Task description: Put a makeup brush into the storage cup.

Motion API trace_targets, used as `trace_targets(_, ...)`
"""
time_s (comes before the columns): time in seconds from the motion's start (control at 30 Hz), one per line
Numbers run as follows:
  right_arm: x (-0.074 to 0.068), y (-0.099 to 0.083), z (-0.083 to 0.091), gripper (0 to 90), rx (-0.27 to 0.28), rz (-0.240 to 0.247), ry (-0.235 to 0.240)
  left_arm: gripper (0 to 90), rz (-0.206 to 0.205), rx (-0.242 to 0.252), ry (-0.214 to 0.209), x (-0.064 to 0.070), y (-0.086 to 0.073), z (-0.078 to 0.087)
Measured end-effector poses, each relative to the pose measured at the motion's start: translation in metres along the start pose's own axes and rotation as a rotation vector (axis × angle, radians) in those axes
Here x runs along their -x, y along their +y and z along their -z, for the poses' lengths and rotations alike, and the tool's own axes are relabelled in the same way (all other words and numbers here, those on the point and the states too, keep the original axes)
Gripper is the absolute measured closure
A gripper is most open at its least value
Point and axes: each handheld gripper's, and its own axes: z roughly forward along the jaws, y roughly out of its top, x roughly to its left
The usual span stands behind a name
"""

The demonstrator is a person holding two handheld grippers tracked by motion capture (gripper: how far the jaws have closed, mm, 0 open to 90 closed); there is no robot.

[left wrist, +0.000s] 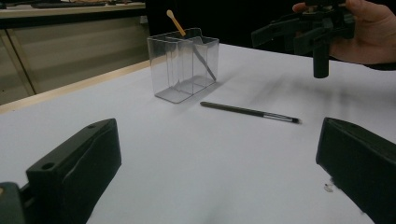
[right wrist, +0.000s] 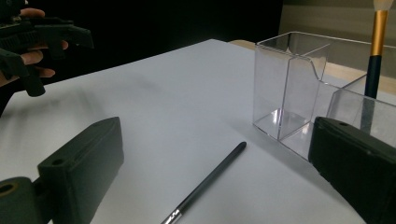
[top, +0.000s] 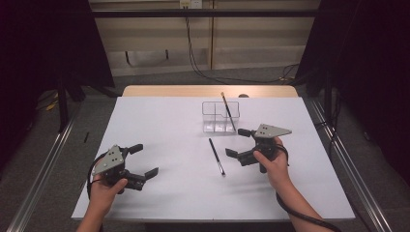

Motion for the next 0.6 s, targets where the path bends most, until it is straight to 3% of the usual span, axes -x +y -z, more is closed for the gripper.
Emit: trace_targets(0.6, 0.003, 0.001, -0.013, 2.9, -0.030, -0.014, -0.004, 0.0, 0.003, 0.001, -0.001, 0.000, 0.000, 0.000)
